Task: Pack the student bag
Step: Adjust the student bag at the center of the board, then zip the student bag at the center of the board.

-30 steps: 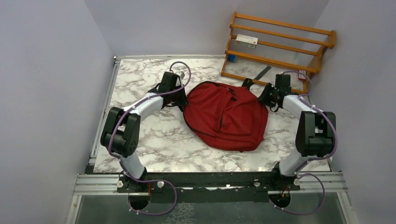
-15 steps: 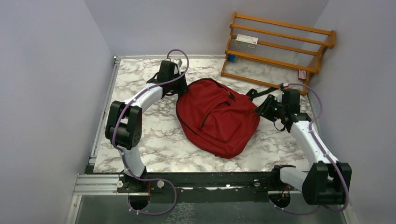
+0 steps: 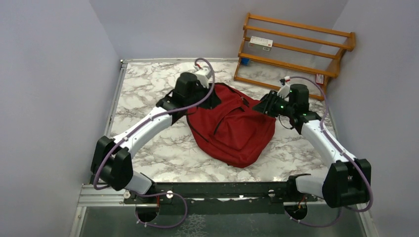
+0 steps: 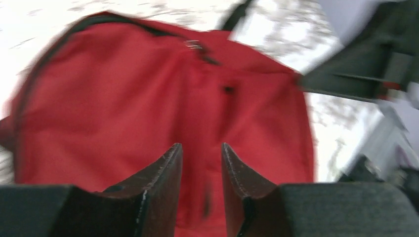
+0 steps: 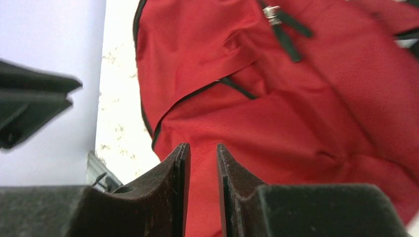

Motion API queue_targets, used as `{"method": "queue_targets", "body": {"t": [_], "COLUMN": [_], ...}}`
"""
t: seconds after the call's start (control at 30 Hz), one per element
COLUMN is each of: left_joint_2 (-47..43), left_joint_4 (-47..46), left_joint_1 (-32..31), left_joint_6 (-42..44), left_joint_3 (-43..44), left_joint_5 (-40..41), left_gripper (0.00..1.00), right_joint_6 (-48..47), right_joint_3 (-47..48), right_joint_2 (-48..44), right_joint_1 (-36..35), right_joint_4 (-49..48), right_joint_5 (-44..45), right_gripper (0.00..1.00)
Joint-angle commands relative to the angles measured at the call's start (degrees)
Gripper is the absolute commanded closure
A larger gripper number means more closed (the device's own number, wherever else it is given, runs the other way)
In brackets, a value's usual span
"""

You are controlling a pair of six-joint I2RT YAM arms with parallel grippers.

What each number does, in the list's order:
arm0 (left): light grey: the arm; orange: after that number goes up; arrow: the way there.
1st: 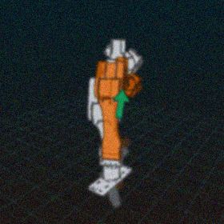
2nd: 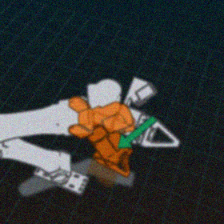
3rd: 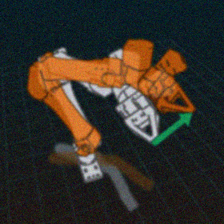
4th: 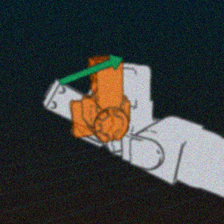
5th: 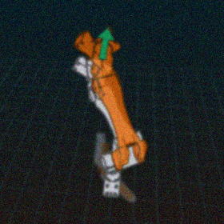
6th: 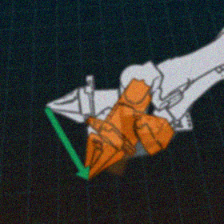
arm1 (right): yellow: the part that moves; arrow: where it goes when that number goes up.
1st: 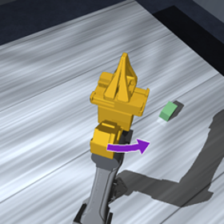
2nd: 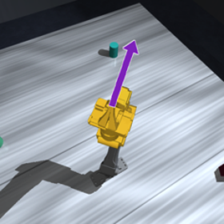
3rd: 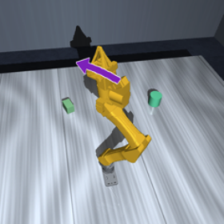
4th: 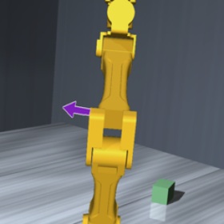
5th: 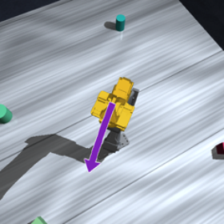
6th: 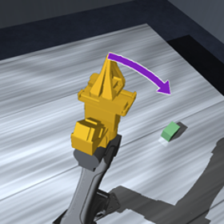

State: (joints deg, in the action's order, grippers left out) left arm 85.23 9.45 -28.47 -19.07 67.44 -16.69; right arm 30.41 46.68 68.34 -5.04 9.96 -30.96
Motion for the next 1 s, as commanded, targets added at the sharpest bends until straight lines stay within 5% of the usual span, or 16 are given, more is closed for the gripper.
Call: {"method": "queue_targets", "body": {"t": [0.0,0.6,0.97], "left_joint_2": [-3.08,6.17,11.17], "left_joint_4": [-8.85,-20.37,-14.22], "left_joint_1": [-9.69,-25.19,-27.08], "left_joint_6": [1.08,0.26,0.44], "left_joint_3": [-5.53,-20.21,-22.80], "left_joint_5": [-6.45,-4.68,-0.12], "left_gripper": [0.68,0.75,0.78], "right_joint_6": [2.64,1.83,-0.43], "right_joint_3": [2.51,-9.14,-8.01], "right_joint_2": [5.32,10.48,9.19], "right_joint_1": [-3.79,-4.89,-4.89], "right_joint_4": [-8.27,-2.85,-1.65], "right_joint_5": [-4.93,17.73,20.10], "right_gripper": [0.70,0.73,0.66]}}
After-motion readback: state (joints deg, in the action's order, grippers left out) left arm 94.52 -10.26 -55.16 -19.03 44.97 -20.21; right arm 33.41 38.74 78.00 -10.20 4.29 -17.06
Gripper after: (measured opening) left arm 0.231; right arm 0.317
